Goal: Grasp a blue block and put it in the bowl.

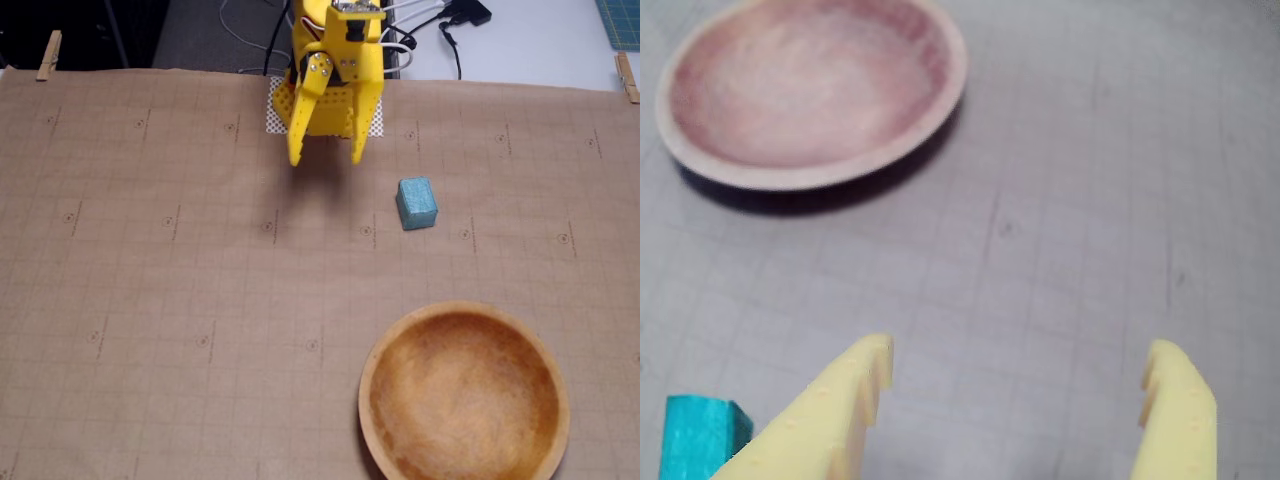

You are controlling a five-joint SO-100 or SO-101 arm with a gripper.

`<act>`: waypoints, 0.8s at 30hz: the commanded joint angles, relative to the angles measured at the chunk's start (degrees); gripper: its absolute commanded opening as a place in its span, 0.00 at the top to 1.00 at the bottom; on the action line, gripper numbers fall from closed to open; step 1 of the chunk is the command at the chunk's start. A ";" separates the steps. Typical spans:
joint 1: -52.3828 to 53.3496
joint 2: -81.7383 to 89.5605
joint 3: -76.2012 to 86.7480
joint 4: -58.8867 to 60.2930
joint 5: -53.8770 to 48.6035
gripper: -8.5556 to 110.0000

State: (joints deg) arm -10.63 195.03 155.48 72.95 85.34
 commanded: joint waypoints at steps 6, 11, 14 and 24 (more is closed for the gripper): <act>-7.47 -19.51 -2.46 -12.48 3.87 0.63; -13.71 -28.30 -5.19 -13.18 10.20 0.63; -17.75 -32.70 -5.80 -13.10 12.66 0.63; -28.74 -40.43 -5.63 -13.10 17.14 0.62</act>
State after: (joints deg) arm -36.83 155.21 153.63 61.08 101.34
